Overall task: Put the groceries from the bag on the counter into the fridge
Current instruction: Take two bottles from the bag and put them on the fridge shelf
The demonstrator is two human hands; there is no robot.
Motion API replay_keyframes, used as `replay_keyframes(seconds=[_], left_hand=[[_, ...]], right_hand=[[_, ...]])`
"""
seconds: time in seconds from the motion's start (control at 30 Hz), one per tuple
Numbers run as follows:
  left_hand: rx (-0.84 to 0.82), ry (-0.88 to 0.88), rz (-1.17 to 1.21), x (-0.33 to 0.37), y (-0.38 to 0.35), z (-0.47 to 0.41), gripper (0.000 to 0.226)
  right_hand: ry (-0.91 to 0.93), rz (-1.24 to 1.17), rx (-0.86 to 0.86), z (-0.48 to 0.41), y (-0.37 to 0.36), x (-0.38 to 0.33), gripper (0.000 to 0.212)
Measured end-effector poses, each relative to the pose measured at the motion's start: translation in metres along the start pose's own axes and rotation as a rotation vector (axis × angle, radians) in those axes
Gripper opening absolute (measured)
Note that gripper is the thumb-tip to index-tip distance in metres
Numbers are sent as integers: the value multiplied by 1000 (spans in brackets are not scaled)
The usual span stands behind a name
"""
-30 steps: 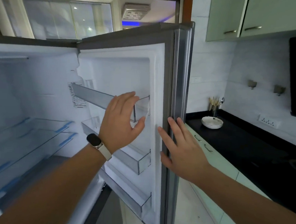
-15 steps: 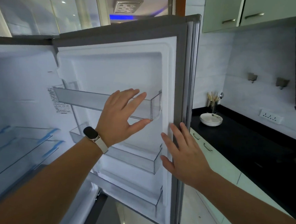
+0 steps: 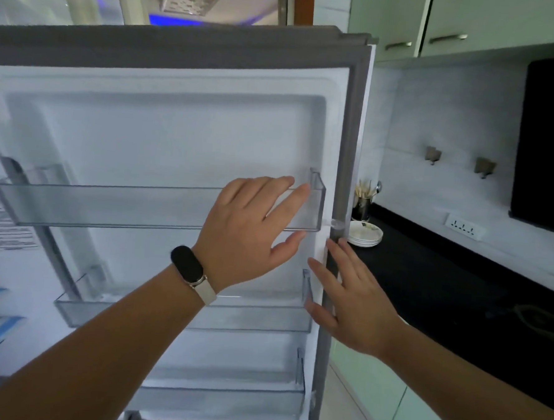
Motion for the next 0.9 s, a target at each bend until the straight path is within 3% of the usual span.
replay_keyframes(seconds=[0.3,0.9], left_hand=[[16,10,-45,-45,-40,7,43],[-213,-27,-136,-76,-112,9,41]], right_hand=[[15,-18,-37,-35,-51,18,58],[-95,18,-231,-86,-115,51,58]])
Point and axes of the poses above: each hand's wrist, its own z-axis away from the middle knuckle, its own y-axis out of the back of the hand, x = y × z, the point moved 9 cm from there along -z, towards the middle knuckle
